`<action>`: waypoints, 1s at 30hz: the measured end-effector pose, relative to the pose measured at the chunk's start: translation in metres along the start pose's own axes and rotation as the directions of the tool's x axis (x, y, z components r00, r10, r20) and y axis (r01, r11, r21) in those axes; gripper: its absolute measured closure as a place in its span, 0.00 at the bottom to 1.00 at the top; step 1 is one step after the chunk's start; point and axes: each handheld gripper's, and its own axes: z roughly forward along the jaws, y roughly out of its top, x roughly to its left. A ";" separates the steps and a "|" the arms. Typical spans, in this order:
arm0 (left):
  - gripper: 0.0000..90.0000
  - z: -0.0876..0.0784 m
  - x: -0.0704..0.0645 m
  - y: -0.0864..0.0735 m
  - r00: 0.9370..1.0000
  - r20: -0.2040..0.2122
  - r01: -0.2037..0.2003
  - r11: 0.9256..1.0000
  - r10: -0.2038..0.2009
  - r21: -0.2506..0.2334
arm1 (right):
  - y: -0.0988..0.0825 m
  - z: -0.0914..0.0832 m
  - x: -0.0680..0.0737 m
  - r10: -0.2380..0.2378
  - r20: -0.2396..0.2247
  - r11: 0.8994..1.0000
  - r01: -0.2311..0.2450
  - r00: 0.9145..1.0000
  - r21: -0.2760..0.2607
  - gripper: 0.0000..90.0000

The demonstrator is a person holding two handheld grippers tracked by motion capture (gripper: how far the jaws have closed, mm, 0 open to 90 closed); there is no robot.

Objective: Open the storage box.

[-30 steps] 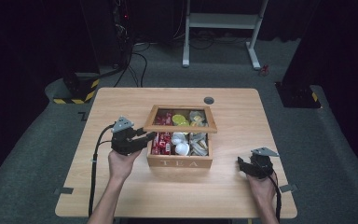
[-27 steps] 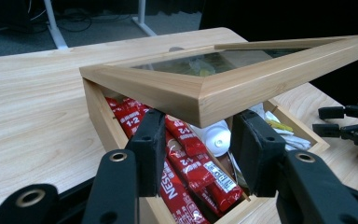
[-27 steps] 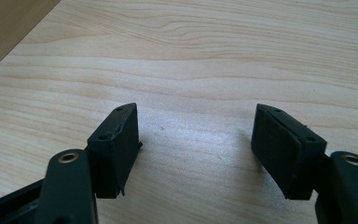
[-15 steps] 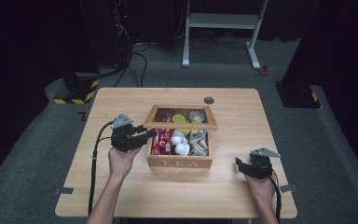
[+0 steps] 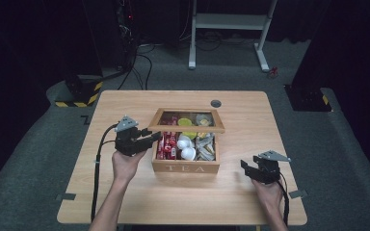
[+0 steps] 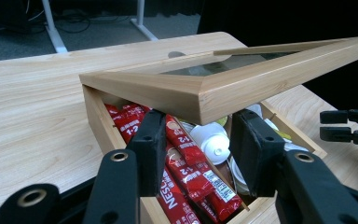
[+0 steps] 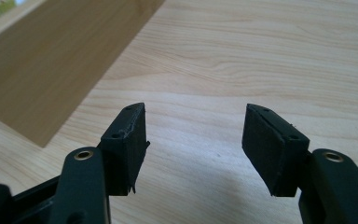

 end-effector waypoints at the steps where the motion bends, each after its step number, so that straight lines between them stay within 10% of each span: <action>1: 0.62 0.000 0.000 0.000 1.000 0.000 0.000 1.000 0.000 0.000 | 0.002 0.000 0.003 0.002 -0.014 1.000 -0.002 1.000 -0.003 0.46; 30: 0.62 0.001 -0.002 0.004 1.000 0.003 0.001 1.000 -0.001 0.012 | 0.048 -0.006 0.051 -0.123 -0.215 0.991 0.109 0.969 -0.075 0.55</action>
